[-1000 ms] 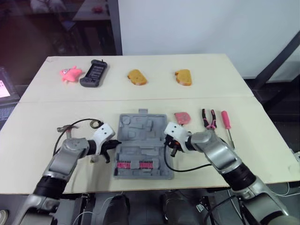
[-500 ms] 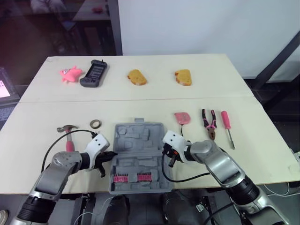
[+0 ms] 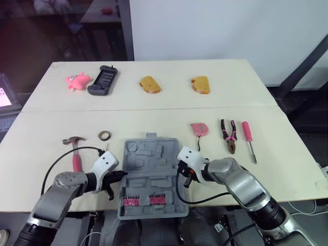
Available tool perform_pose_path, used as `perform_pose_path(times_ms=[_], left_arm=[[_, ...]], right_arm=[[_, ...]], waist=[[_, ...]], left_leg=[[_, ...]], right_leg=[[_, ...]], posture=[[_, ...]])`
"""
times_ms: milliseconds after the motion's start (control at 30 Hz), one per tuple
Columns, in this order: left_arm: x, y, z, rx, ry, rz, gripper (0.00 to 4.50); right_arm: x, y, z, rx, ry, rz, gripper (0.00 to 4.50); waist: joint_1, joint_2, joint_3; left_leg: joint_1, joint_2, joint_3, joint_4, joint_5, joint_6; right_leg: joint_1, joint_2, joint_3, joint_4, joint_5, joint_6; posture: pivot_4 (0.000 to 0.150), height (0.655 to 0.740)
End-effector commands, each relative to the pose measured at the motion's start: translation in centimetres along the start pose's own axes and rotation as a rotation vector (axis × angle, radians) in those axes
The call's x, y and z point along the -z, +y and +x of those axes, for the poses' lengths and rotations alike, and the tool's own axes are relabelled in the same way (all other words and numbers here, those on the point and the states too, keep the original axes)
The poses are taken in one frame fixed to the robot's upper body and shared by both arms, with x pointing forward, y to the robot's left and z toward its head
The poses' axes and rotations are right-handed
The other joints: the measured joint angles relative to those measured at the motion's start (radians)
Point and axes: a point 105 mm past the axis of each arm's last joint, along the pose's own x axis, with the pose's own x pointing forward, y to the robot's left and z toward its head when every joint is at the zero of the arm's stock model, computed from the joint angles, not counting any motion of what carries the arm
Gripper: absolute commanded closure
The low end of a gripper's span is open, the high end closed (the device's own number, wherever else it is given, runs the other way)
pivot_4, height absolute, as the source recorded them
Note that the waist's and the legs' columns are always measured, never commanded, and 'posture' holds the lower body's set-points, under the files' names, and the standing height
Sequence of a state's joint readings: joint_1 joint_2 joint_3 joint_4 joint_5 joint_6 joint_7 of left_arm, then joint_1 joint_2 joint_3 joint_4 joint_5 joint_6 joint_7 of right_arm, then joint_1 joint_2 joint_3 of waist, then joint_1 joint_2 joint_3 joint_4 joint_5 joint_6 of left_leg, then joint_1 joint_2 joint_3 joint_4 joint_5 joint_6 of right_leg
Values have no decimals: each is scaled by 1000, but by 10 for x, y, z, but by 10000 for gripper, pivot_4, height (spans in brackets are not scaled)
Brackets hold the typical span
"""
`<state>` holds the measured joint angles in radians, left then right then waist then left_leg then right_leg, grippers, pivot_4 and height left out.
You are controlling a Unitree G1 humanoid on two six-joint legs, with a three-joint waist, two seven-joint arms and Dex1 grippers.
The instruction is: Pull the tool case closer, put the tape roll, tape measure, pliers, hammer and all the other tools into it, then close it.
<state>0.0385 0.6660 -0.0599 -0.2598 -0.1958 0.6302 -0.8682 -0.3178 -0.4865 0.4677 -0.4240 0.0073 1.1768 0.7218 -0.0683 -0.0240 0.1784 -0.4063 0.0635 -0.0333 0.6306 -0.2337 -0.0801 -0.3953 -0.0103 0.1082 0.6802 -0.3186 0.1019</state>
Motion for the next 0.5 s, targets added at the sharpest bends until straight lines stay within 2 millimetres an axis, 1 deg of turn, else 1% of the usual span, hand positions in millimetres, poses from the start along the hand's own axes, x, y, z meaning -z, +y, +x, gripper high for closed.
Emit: perform_pose_path(times_ms=[33, 267, 500], left_arm=[[9, -17, 4, 72, 22, -25, 44816], [10, -18, 3, 72, 23, -35, 44816], [16, -18, 1, 66, 36, -43, 44816]], right_arm=[[3, 27, 7, -114, 14, 6, 44461], [4, 27, 6, -111, 18, 9, 44461], [6, 27, 6, -104, 24, 19, 44461]], waist=[[0, 0, 0], [0, 0, 0], [0, -1, 0]], left_leg=[[0, 0, 0, 0, 0, 0], [0, 0, 0, 0, 0, 0], [0, 0, 0, 0, 0, 0]], right_leg=[[0, 0, 0, 0, 0, 0], [0, 0, 0, 0, 0, 0], [0, 0, 0, 0, 0, -1]], posture=[[1500, 7400], [1500, 7400], [1500, 7400]])
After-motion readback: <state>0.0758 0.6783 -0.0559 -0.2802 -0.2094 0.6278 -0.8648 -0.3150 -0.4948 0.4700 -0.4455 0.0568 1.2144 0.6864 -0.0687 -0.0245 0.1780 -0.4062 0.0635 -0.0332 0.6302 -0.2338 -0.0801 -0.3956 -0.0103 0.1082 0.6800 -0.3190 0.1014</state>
